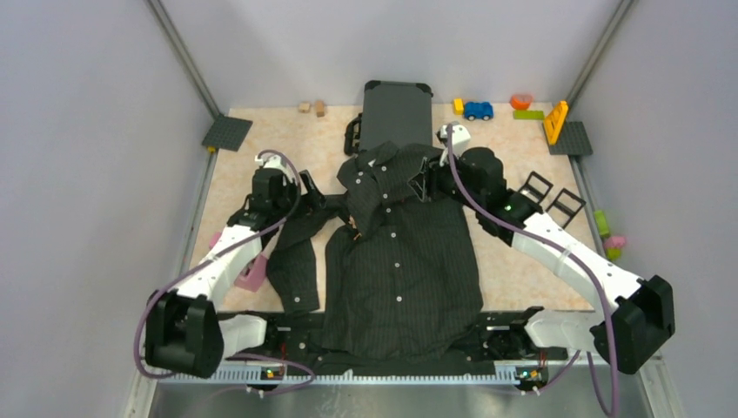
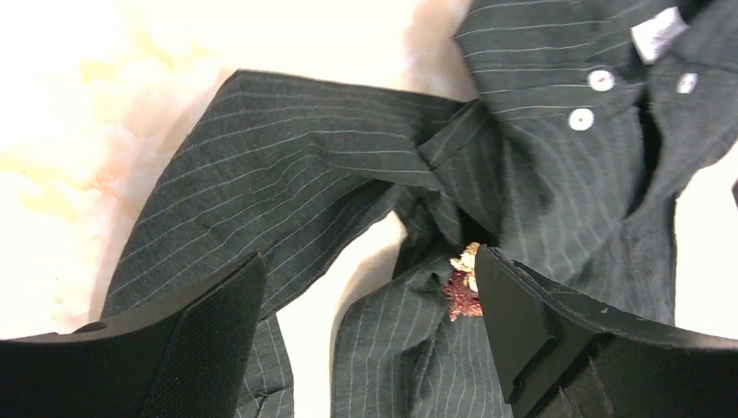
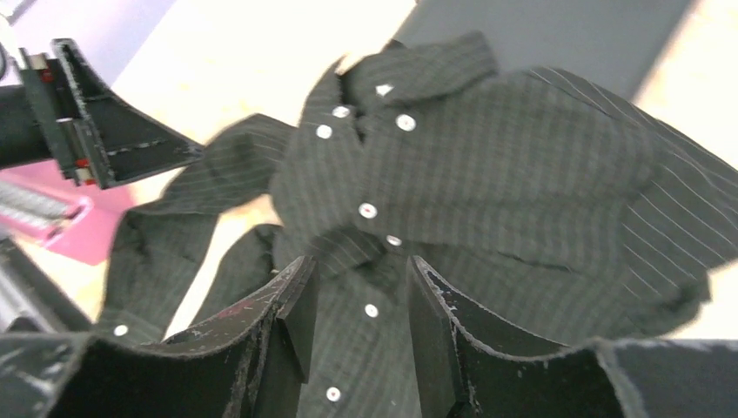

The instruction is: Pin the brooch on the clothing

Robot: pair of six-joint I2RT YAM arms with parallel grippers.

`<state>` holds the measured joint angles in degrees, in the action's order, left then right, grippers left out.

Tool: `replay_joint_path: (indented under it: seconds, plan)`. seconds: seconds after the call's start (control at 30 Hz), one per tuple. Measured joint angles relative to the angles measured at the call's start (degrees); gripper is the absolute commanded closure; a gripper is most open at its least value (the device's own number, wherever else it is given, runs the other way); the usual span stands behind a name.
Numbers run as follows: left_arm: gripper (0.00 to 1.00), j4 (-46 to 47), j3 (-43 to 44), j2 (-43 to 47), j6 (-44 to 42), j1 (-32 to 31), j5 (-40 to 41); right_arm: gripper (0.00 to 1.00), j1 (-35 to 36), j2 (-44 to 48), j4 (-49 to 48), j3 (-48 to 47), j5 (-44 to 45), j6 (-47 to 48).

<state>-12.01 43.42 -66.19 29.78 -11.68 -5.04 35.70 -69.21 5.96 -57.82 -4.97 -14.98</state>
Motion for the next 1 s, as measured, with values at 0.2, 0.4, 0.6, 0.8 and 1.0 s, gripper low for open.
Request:
replay_joint_path:
  seconds: [0.2, 0.4, 0.6, 0.8, 1.0]
  plan:
    - [0.07, 0.4, 1.4, -9.3, 2.0, 1.2, 0.7, 0.53, -0.6, 0.5, 6.7, 0.1, 8.3, -0.1]
    - [0.06, 0.8, 7.7, -19.5, 2.1, 2.5, 1.1, 0.52, -1.8, 0.5, 9.1, 2.1, 10.8, -0.2]
    - [0.05, 1.7, 11.4, -26.8, 2.7, 2.6, 0.3, 0.49, -2.2, 0.5, 10.4, 3.3, 11.4, -0.3]
    - [0.61, 2.7, 12.0, -31.2, 3.6, 2.6, -1.7, 0.45, -8.3, -0.9, 9.9, 3.8, 10.5, -2.1]
    - [1.0, 4.6, 12.1, -33.1, 4.6, 2.9, -4.5, 0.45, -17.0, -9.7, 6.6, 3.8, 5.7, -5.1]
